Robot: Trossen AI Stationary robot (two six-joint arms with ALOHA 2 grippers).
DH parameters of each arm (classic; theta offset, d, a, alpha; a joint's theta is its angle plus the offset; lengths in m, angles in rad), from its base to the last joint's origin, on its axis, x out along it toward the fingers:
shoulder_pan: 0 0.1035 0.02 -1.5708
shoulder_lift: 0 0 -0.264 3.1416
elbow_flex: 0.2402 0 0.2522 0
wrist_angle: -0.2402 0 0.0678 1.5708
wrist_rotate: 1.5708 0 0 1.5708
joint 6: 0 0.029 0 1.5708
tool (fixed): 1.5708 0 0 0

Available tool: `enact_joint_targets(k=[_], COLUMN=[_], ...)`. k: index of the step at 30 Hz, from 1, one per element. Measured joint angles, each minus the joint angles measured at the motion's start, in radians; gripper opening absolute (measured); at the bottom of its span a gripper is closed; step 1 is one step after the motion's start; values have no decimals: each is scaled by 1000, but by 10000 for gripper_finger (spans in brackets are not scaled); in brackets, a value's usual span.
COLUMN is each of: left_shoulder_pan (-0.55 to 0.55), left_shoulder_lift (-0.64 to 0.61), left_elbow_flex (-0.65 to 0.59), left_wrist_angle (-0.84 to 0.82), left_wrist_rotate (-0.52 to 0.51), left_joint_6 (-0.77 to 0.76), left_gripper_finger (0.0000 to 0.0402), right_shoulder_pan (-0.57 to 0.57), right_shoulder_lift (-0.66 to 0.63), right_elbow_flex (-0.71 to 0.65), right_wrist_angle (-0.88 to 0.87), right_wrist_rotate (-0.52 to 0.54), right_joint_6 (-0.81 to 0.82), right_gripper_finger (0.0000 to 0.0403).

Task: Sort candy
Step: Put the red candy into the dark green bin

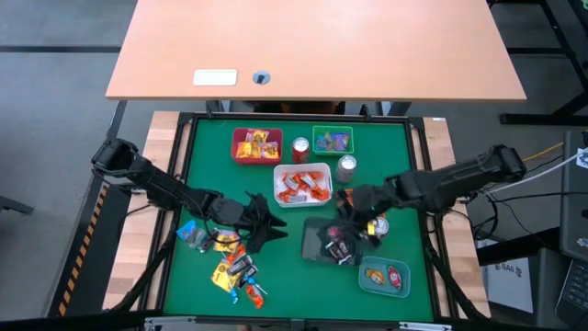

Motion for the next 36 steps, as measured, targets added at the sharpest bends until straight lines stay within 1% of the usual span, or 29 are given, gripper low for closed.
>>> enact_joint_targets(k=[4,7,10,13,18,20,22,29,33,36], left_shoulder_pan=[-12,-23,-33,-42,-57,-64,-71,-93,-103,-106], left_shoulder_lift=[0,0,0,0,0,0,0,0,0,0], left_elbow_flex=[0,0,0,0,0,0,0,0,0,0], left_wrist_angle=[-1,-1,-2,-1,-1,-1,-1,-3,-10,-64], left_wrist_rotate=[0,-1,-1,-8,-8,-8,-8,-8,-8,-7], left_joint_6=[5,37,59,76,76,76,76,78,78,78], left_gripper_finger=[186,186,186,186,186,186,186,186,186,185], right_shoulder_pan=[122,217,305,377,454,470,486,485,485,485], right_shoulder_lift=[-12,-11,-11,-10,2,7,20,82,117,141], right_elbow_flex=[0,0,-9,-10,-10,-10,-10,-10,-10,-10], right_wrist_angle=[-155,-252,-273,-272,-299,-316,-344,-400,-410,-441], right_wrist_rotate=[-7,-49,-63,-62,6,41,49,13,3,-3], right_joint_6=[250,453,621,731,910,962,1003,1079,1106,1112], right_gripper_finger=[165,165,165,165,165,166,166,167,191,215])
